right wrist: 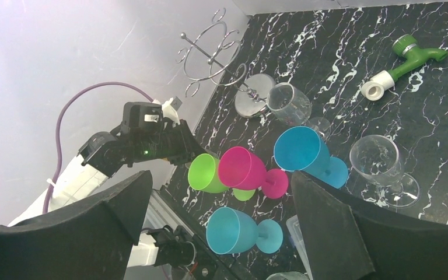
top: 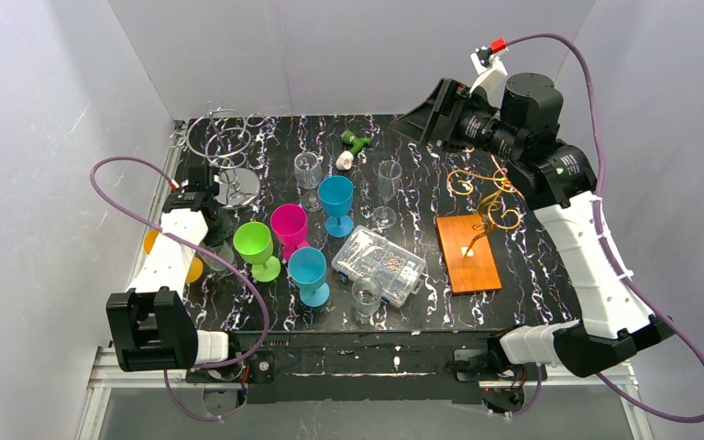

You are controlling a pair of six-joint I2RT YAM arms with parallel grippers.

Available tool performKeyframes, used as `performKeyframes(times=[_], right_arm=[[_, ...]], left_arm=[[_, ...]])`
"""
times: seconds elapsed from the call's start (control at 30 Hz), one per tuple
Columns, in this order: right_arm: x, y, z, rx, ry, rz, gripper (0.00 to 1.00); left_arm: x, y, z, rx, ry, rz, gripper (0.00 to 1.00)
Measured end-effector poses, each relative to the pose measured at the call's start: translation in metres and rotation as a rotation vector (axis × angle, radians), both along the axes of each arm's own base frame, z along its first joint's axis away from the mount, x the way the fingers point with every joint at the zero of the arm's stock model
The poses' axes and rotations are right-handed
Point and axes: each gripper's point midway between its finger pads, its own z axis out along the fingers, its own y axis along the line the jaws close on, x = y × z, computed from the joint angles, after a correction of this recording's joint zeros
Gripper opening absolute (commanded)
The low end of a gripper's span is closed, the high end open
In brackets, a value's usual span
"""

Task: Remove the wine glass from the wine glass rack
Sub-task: Place the wine glass at the center of the board, then reset both arms

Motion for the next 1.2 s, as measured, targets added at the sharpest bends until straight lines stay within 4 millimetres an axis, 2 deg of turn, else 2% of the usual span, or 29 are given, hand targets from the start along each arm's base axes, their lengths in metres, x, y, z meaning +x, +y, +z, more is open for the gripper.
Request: performKeyframes(times=[0.3, 0.47, 0.83, 0.93, 1.07, 1.1, 1.13, 1.2], right_arm=[[-0.003, -0.001, 0.001, 0.008, -0.001, -0.001, 0.99], [-0.003, -0.001, 0.001, 0.008, 0.000, -0.002, 0.98], [-0.003, -0.001, 0.001, 0.011, 0.001, -0.002, 0.99], [-0.003, -0.001, 0.001, 0.011, 0.001, -0.002, 0.98], [-0.003, -0.001, 0.001, 0.010, 0.001, -0.002, 0.98], [-0.003, -0.001, 0.001, 0.010, 0.001, -0.002, 0.98], [-0.003, -0.001, 0.001, 0.010, 0.001, -0.002, 0.98], [-0.003, -0.001, 0.001, 0.009, 0.001, -0.003, 0.98]], left_arm=[[-0.002, 0.000, -0.001, 0.000, 0.002, -0.013, 0.20], [-0.001, -0.001, 0.011, 0.002, -0.027, -0.037, 0.32], [-0.005, -0.004, 0.066, 0.006, -0.148, -0.080, 0.49], [-0.008, -0.006, 0.081, 0.003, -0.174, -0.091, 0.56], [-0.008, -0.012, 0.108, -0.018, -0.221, -0.120, 0.72], [-0.007, -0.014, 0.115, -0.025, -0.235, -0.129, 0.81], [-0.007, -0.017, 0.122, -0.036, -0.251, -0.141, 0.97], [-0.008, -0.024, 0.137, -0.051, -0.280, -0.167, 0.98]])
